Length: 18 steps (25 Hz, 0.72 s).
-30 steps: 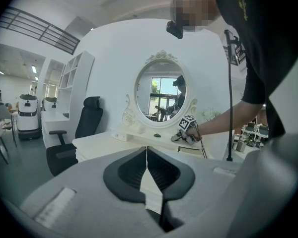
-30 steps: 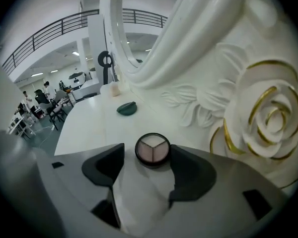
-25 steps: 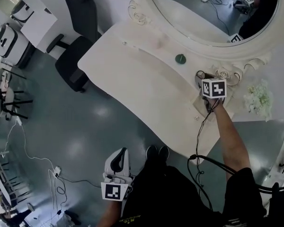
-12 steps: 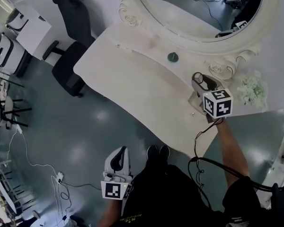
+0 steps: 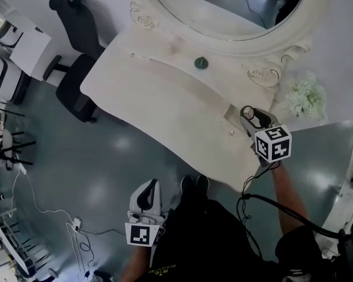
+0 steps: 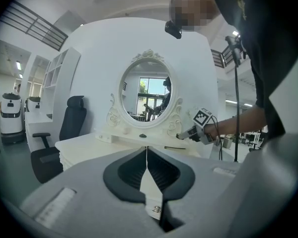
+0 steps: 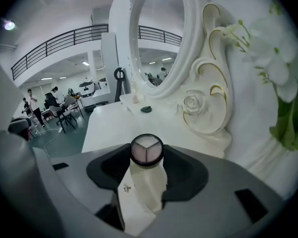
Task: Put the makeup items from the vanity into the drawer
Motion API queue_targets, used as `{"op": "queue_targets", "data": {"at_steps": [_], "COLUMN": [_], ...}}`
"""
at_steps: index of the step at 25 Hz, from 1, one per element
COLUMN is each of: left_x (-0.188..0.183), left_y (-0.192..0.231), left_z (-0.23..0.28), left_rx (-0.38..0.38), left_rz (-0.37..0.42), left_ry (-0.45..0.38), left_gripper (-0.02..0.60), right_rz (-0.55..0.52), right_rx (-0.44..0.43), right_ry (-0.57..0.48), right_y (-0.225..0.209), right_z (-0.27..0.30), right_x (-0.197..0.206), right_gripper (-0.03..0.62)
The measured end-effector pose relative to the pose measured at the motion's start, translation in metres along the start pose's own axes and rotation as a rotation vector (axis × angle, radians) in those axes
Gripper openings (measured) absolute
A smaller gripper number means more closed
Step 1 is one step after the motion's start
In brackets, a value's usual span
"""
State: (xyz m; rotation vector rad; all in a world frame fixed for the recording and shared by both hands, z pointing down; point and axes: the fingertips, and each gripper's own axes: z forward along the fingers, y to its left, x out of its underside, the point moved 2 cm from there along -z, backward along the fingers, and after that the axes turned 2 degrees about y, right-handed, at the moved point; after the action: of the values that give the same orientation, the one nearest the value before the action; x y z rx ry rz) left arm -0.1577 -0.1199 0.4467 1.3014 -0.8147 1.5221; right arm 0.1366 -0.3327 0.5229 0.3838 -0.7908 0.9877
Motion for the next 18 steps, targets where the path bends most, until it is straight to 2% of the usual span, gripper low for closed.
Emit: {"op": "queue_targets", "data": {"at_steps": [9, 18], "left_x": [0.019, 0.016], "left_y": [-0.002, -0.007], "left_z": [-0.006, -0.004], "left_rx": [-0.021, -0.019], "left_rz": [0.002, -0.007], "left_ry": [0.083, 0.058], "left_gripper": [0.023, 0.022], "right_rz": [0.018, 0.079], "right_rx": [-0.023, -0.018], "right_ry": [0.125, 0.228], "right_y": [0.004, -0.001], "right_z": [0.027, 0.046], "right_x": [0.043, 0.066], "right_gripper": [0.207, 0.207]}}
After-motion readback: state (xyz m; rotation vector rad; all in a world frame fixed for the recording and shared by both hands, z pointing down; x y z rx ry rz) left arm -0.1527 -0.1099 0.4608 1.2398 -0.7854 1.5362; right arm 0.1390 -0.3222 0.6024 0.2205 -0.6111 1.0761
